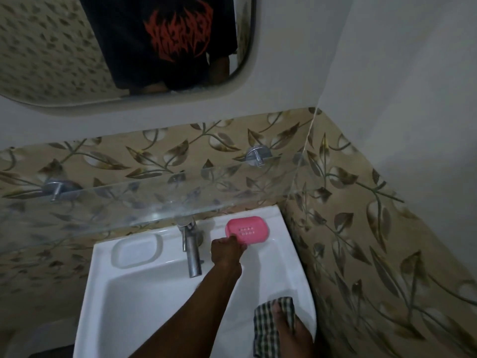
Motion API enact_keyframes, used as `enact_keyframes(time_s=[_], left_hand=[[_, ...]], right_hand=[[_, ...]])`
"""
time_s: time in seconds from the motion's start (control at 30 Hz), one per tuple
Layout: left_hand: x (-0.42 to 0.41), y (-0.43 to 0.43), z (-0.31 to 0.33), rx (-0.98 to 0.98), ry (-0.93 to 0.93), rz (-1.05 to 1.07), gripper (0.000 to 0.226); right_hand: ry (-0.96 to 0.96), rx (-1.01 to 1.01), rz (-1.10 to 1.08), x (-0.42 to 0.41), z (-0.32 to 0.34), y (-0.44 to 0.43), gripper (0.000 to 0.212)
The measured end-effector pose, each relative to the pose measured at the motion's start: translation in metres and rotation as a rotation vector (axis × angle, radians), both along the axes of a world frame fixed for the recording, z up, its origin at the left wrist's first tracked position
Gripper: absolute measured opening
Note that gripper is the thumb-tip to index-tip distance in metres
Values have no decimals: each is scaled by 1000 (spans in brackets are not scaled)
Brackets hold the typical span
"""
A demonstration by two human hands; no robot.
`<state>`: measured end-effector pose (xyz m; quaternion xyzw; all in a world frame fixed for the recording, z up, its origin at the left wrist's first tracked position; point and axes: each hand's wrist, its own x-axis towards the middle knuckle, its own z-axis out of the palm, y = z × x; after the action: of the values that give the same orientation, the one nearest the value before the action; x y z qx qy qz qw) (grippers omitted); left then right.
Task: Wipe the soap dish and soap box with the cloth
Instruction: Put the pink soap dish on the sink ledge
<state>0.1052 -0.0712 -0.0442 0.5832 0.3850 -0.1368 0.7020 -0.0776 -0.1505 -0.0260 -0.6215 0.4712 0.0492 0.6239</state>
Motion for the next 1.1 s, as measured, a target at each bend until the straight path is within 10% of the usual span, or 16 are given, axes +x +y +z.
enact_keyframes(time_s=[0.67, 1.1], left_hand=[[-8, 13, 9, -170, 110, -27, 19], [-60, 129, 85, -115, -189, -194, 23]], right_hand=[[54, 23, 67, 26, 15, 1, 53], [-214, 31, 268, 64, 59, 69, 26]])
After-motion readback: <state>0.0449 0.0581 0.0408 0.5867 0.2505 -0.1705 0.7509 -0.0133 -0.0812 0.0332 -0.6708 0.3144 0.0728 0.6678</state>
